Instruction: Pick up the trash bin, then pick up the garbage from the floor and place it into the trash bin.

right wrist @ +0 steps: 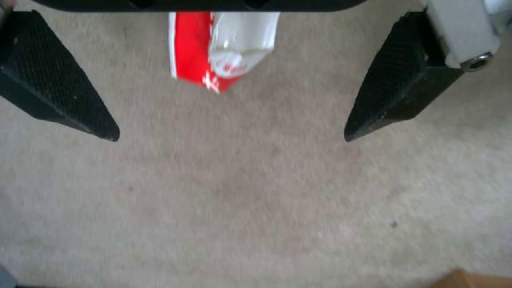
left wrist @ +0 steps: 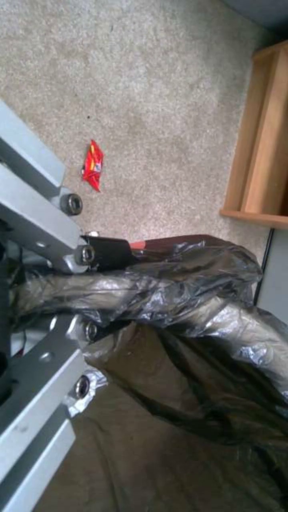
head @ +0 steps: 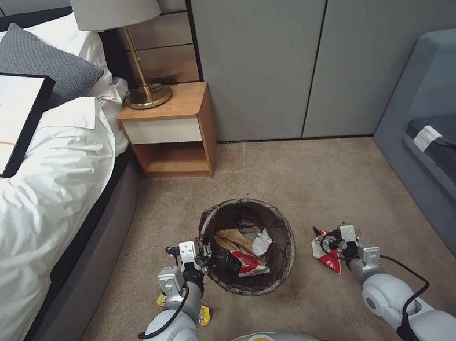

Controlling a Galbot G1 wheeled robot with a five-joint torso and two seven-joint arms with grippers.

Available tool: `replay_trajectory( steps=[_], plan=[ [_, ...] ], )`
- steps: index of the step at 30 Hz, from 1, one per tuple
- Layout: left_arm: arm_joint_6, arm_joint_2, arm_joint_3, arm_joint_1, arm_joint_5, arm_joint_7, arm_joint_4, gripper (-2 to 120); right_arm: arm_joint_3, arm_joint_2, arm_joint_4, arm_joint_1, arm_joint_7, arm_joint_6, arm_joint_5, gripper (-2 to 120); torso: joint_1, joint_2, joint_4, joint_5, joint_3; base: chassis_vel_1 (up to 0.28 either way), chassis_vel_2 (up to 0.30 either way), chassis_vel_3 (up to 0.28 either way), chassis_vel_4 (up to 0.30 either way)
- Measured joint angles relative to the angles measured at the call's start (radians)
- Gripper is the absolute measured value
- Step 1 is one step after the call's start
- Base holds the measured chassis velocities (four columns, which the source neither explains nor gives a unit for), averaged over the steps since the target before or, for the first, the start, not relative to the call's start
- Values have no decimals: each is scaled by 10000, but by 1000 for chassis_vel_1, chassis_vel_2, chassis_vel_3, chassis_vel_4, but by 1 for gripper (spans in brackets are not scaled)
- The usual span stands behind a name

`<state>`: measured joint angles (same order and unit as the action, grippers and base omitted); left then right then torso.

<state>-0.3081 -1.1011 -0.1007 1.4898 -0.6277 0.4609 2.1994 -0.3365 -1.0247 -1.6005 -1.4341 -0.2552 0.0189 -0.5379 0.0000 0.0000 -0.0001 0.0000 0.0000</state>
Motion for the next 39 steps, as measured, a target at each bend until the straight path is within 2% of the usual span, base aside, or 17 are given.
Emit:
replay_trajectory(
  steps=[13,20,39],
  plan=[
    [1,13,-2,-66,-79,2,-37,2,186,-445,1380,441,-4,155,154,100,0,0,1,-2,0,0,0,0,0],
    [10,32,-21,-53,-91,1,-35,2,286,-990,2003,750,195,332,181,100,0,0,1,0,0,0,0,0,0],
    [25,63,-10,-38,-94,-6,-24,2,441,-1851,3030,1402,279,666,412,100,0,0,2,0,0,0,0,0,0]
  ],
)
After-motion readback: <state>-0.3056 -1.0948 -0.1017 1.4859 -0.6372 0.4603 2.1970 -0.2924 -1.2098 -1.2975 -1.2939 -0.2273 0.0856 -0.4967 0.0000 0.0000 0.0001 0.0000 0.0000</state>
